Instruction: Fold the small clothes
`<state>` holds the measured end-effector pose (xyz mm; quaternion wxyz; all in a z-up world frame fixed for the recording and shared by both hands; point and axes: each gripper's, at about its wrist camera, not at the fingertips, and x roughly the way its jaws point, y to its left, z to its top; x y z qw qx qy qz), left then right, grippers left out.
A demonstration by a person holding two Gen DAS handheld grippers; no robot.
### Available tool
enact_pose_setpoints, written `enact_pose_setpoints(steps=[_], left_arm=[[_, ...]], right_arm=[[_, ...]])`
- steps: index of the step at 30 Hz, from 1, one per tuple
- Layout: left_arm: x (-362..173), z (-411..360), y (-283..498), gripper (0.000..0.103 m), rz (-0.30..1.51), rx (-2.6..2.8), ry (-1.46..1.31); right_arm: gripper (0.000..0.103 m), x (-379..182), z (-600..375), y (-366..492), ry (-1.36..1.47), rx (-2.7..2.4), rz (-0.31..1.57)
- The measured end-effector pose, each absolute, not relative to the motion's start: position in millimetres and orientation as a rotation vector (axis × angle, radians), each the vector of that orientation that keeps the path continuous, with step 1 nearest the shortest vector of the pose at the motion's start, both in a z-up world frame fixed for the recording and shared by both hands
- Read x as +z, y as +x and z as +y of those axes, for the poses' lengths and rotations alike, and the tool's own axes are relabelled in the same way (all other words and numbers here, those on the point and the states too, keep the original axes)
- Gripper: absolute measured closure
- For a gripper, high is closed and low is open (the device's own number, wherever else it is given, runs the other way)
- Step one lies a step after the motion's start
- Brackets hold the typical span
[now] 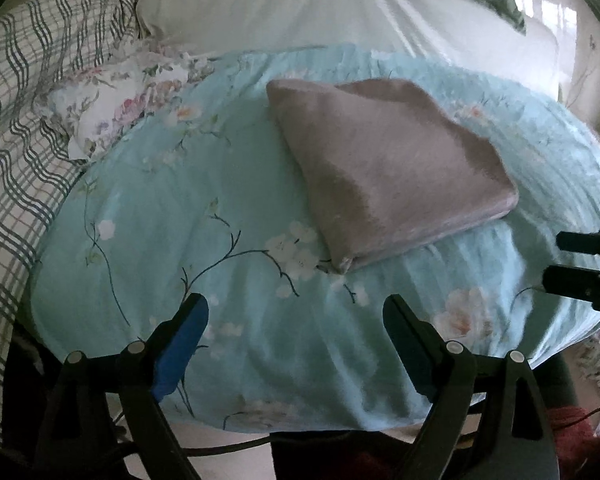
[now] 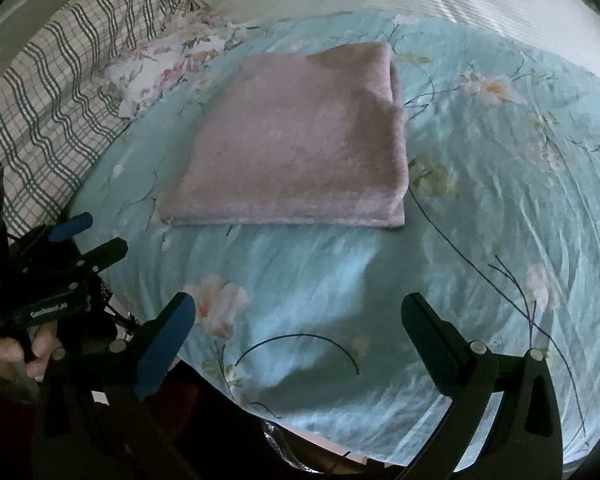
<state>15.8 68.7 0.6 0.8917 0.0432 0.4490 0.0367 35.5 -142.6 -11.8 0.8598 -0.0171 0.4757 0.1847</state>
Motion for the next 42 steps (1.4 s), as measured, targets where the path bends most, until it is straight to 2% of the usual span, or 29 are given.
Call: enact_pose_setpoints(steps=[26, 42], left_arm=[[13, 69, 54, 0.012, 0.95, 0.109, 0.106], [12, 69, 56, 0.011, 0.947, 0.129, 0.108]], right_arm=[[0.0, 6, -113, 78, -0.168, 0.387, 0.974], [0.0, 5, -111, 78, -0.144, 0.391, 0.971]])
